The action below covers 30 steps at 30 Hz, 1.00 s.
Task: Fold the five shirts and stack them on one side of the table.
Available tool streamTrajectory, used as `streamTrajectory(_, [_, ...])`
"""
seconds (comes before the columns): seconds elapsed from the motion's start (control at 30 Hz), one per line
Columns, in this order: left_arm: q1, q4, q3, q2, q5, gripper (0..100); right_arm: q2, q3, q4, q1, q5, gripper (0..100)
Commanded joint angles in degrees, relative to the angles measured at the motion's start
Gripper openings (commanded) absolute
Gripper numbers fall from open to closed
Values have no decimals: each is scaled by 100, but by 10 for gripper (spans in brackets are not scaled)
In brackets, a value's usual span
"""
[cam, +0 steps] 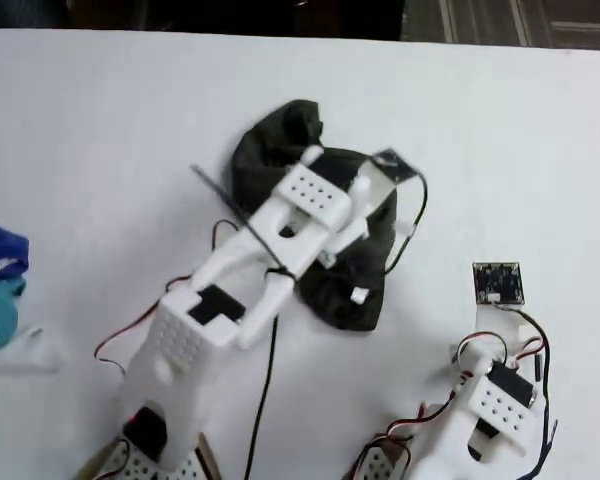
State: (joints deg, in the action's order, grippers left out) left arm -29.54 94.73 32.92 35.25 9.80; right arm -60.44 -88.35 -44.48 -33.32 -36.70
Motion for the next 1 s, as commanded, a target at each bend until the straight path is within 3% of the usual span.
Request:
streamTrajectory(0.0, [132, 747, 980, -668, 0, 27, -136, 18, 92, 22, 26, 301])
streamTrajectory(0.2, [1134, 774, 1156, -1530, 0, 27, -136, 18, 75, 22, 26, 301])
streamTrajectory(0.37, [2435, 774, 655, -2576, 53, 27, -136, 97, 57, 57, 26, 301])
streamTrajectory(0.43, [2936, 765, 286, -2989, 413, 27, -92, 325, -127, 259, 35, 302])
streamTrajectory(0.5, [3429, 756, -136, -3358, 818, 27, -92, 642, -593, 716, 132, 303])
streamTrajectory(0.73, [5029, 703, -1393, -3938, 1468, 27, -75, 2330, -1648, 2826, 1512, 303])
streamTrajectory(0.83, [5415, 580, -1842, -3956, 1521, 27, -66, 2549, -1657, 3952, 1644, 303])
streamTrajectory(0.97, [5749, 290, -2246, -3956, 1512, 27, 277, 2585, -1376, 4927, 1758, 303])
